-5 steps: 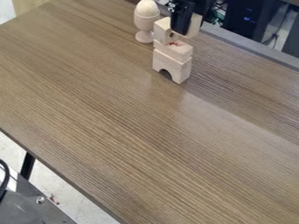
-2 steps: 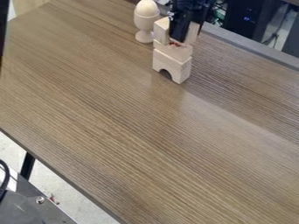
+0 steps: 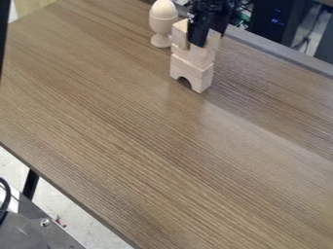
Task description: Stack the cube on top of the other
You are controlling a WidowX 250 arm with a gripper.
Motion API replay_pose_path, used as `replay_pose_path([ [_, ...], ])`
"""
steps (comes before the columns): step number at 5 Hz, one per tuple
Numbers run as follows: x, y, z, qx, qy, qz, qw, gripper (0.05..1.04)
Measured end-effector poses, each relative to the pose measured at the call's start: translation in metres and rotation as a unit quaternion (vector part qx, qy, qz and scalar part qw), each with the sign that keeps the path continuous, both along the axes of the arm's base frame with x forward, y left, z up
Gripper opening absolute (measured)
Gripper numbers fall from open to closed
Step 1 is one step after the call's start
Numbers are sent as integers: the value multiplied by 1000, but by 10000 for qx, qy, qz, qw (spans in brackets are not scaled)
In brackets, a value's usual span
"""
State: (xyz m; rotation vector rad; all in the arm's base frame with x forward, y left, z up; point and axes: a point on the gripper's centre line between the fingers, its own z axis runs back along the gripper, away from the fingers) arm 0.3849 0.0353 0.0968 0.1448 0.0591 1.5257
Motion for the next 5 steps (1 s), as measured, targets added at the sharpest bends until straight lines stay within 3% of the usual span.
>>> replay_pose_path([
  [1, 0, 1, 0, -6, -1, 25, 10000, 1000],
  [3, -4, -2, 1, -165, 112, 80, 9998, 1000],
  [4, -1, -1, 31, -219, -100, 118, 9996, 1000],
  [5, -1, 1, 63, 21, -187, 90, 9998, 1000],
])
